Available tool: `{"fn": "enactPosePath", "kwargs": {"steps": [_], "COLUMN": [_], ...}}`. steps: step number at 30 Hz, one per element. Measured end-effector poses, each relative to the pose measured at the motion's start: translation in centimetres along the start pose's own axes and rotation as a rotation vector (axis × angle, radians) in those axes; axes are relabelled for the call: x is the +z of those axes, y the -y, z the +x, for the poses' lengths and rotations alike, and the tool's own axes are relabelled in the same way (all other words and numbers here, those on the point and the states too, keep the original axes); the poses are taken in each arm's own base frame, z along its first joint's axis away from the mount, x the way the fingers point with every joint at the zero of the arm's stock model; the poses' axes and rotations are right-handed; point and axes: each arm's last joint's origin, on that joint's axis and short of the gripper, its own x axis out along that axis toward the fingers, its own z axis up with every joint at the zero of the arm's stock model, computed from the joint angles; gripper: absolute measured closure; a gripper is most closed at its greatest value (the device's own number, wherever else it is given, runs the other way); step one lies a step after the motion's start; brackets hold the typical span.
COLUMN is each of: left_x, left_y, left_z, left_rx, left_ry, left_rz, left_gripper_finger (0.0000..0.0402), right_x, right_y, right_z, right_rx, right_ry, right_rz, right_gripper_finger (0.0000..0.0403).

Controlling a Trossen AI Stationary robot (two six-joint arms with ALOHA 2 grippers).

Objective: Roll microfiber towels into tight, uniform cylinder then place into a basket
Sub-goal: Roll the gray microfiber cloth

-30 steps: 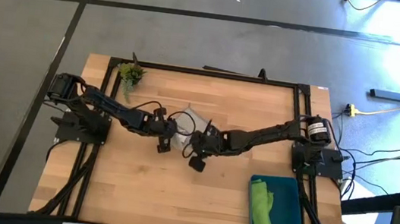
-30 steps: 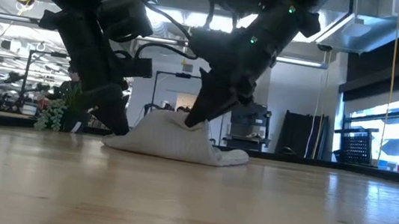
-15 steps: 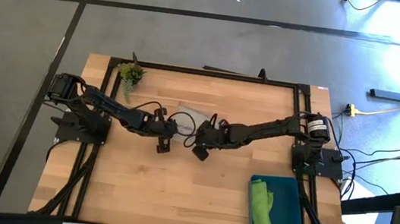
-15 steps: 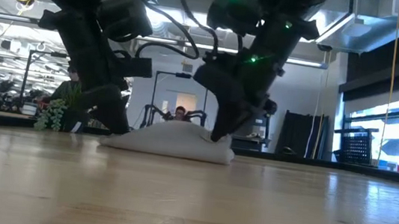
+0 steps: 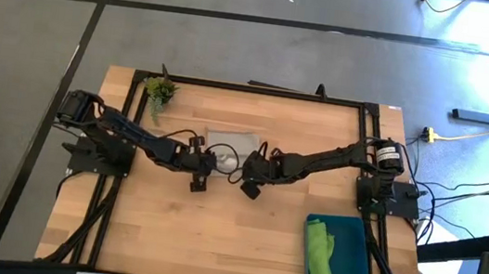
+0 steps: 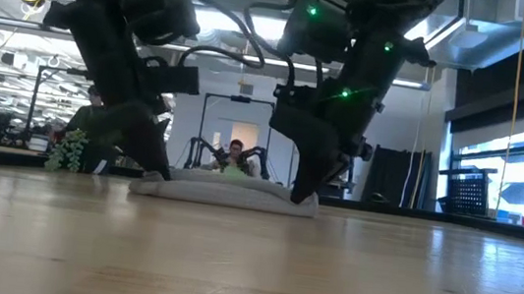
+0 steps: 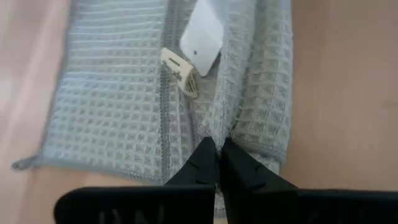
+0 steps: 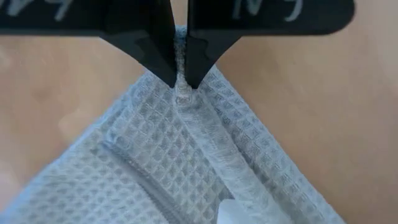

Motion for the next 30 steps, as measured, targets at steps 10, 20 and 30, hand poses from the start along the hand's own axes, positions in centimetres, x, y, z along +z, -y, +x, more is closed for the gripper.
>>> {"fn": "enactPosePath", "kwargs": {"steps": [10,20,30], "left_x": [-1.3,-2.4,-3.7], "left_y": [3.9,8.6,10.4], "left_z": [-1.9,-4.9,-6.0], "left_rx": [-0.172,-0.309,-0.310], "left_ry": [-0.078,-0.069,-0.070], "left_rz": [0.025,0.069,0.043], "left_gripper_finger": [0.0401,0.0401,0.0401], "right_x": [-2.8,-4.4,-3.5], "right_y": [-4.4,-9.4,-10.9], "right_z": [-1.6,-5.1,-6.7], "right_rx": [0.178,0.348,0.394], "right_ry": [-0.034,0.019,0.129], "right_rz": [-0.108,-0.183,-0.214], "right_gripper_finger": [0.0388,0.0388,0.0387]}}
